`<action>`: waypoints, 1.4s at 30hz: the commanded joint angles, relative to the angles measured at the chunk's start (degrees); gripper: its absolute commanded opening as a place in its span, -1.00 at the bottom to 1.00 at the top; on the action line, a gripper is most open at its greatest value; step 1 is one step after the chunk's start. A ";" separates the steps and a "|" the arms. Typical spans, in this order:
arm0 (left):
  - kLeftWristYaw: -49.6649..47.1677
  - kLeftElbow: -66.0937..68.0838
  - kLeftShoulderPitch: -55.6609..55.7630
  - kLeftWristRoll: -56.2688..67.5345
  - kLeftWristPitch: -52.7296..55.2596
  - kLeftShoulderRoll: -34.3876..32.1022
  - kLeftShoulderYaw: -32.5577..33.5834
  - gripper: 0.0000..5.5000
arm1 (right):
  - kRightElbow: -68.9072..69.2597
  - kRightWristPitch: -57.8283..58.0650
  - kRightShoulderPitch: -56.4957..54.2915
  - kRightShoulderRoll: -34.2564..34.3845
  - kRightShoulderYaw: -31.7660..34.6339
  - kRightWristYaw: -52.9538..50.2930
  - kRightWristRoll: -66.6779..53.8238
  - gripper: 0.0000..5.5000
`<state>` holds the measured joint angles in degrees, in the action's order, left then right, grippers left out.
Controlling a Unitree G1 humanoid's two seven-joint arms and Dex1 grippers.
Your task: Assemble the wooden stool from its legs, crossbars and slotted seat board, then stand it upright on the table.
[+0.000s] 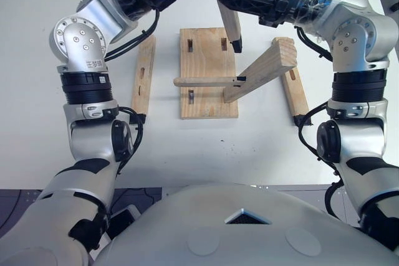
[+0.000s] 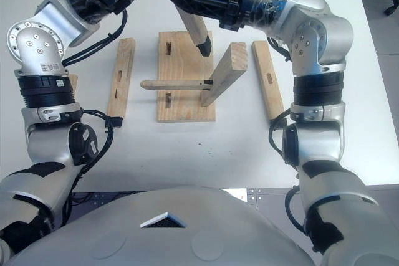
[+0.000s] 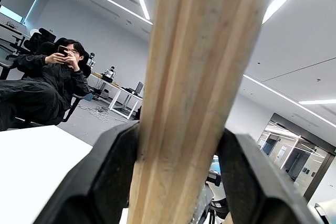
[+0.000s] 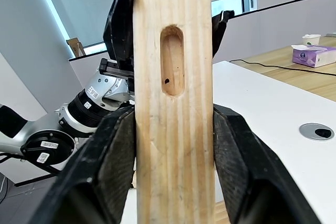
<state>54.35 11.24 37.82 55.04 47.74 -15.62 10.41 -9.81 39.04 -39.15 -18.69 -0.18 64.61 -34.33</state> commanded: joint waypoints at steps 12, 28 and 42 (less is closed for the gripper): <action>1.17 3.69 -4.19 -8.60 -9.46 -2.09 0.57 -0.24 | -1.14 -1.09 -1.58 -2.57 1.26 -3.54 1.54 0.39; 7.18 -9.66 -28.90 -4.29 -6.43 -9.53 6.26 -0.24 | -8.21 -5.32 -0.10 -8.72 12.72 -9.48 1.79 0.39; 11.85 -9.49 -31.51 -13.25 -18.03 -13.56 -0.86 -0.26 | -8.10 -6.13 0.82 -7.63 12.05 -10.34 1.80 0.39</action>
<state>66.04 1.03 7.24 45.35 29.44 -26.65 11.26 -18.46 33.52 -38.72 -25.77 12.22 54.70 -33.09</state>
